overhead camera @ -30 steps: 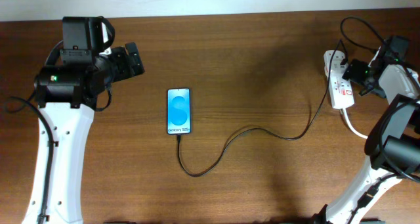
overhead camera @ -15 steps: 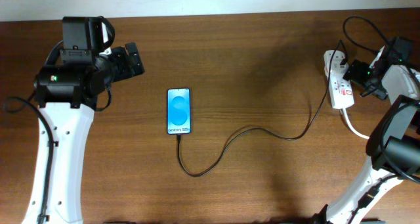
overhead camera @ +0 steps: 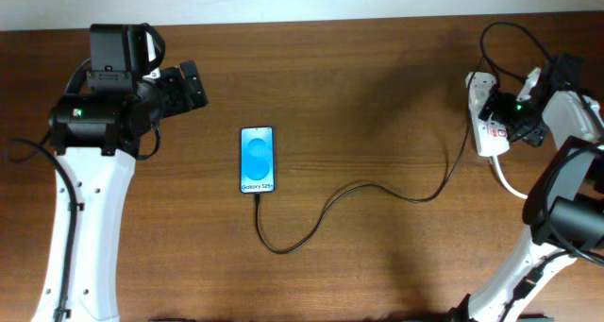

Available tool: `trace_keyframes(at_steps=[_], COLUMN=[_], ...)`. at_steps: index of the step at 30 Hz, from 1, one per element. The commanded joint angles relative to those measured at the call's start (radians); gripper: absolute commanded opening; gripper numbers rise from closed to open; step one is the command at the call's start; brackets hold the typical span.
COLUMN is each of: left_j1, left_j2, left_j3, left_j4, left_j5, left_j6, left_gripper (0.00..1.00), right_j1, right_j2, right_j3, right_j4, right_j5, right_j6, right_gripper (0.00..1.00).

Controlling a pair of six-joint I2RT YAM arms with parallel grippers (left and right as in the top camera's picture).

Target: Plug charger to phone and switch on socket

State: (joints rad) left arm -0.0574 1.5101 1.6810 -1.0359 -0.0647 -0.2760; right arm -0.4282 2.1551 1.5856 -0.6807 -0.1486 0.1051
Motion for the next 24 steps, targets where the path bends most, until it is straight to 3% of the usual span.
trace_keyframes(at_steps=[1, 6, 13, 24], left_j1=[0.006, 0.006, 0.006, 0.006], left_j2=[-0.006, -0.006, -0.006, -0.006], left_j3=[0.008, 0.008, 0.008, 0.008], left_j4=[0.002, 0.001, 0.002, 0.002], left_j5=[-0.011, -0.011, -0.011, -0.011], left_j6=[0.005, 0.005, 0.005, 0.005], left_gripper=[0.99, 0.99, 0.99, 1.00], right_j1=[0.036, 0.029, -0.040, -0.064], right_j2=[0.030, 0.018, -0.052, 0.000], right_j3=[-0.016, 0.005, 0.141, 0.123], right_j4=[0.035, 0.031, -0.064, -0.068], right_j5=[-0.009, 0.123, 0.116, 0.049], right_j6=[0.005, 0.010, 0.035, 0.061], right_gripper=[0.96, 0.96, 0.96, 0.94])
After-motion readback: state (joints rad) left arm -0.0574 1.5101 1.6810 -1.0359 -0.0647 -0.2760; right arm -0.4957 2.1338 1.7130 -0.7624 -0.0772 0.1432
